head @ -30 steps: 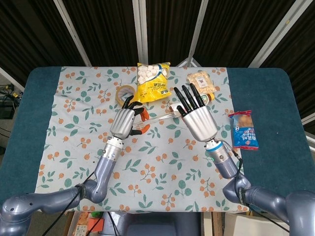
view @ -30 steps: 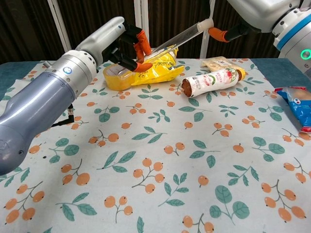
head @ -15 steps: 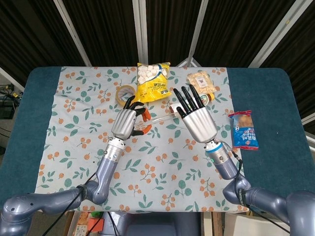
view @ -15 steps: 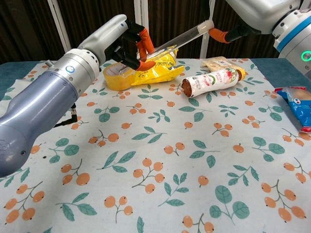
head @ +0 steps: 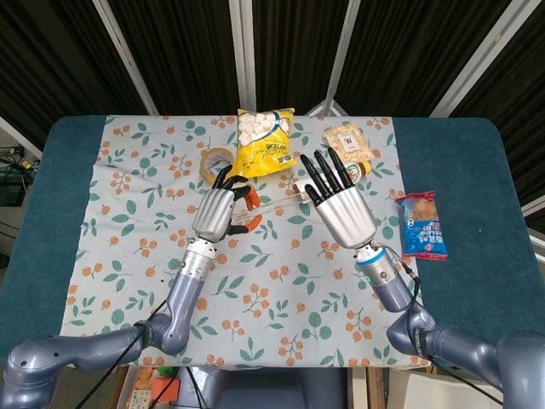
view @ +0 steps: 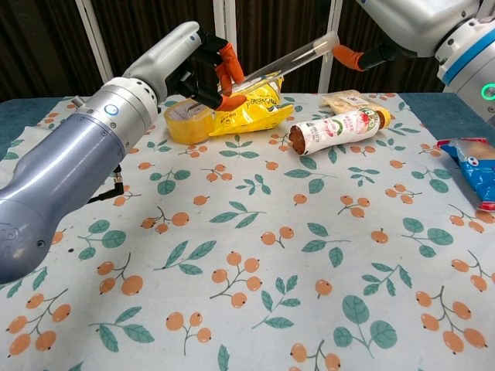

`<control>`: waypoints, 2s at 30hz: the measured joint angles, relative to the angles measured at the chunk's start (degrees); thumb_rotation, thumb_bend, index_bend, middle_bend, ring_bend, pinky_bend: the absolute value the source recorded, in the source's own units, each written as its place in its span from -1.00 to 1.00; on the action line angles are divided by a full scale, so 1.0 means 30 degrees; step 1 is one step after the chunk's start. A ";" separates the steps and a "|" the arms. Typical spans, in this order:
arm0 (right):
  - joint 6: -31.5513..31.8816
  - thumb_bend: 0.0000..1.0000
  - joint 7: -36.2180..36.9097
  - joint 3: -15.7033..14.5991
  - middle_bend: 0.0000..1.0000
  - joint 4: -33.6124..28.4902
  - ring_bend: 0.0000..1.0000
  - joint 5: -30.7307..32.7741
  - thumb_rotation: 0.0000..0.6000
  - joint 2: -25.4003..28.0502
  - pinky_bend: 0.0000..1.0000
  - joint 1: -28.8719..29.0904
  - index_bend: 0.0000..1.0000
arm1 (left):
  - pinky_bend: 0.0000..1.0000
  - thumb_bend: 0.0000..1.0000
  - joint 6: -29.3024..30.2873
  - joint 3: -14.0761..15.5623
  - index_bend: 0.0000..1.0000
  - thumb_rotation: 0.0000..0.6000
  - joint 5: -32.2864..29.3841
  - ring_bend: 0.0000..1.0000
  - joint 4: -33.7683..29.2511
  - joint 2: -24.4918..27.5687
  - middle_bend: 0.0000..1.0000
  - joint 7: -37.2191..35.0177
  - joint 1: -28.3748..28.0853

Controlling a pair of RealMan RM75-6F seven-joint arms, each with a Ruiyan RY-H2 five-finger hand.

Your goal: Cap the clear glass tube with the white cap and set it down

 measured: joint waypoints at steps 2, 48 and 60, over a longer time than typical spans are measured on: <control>-0.0046 -0.21 -0.0092 -0.0018 -1.00 -0.0036 -1.00 0.0054 1.00 0.0011 -1.00 -0.0047 -0.83 | -0.97 0.34 0.0048 -0.0011 0.42 1.00 0.0037 -0.52 0.0043 -0.0027 0.53 -0.0054 -0.0003; -0.0292 -0.21 -0.0160 0.0030 -1.00 0.0277 -1.00 0.1413 1.00 0.1108 -1.00 -0.1479 -1.00 | -0.85 0.34 0.0559 0.2518 0.42 1.00 0.1541 -0.50 0.1147 -0.0144 0.53 -0.1736 0.1884; -0.0260 -0.21 -0.0054 -0.0005 -1.00 0.0338 -1.00 0.1626 1.00 0.1240 -1.00 -0.1768 -1.00 | -0.85 0.34 0.0359 0.3520 0.42 1.00 0.2069 -0.50 0.2416 -0.0987 0.53 -0.2431 0.2502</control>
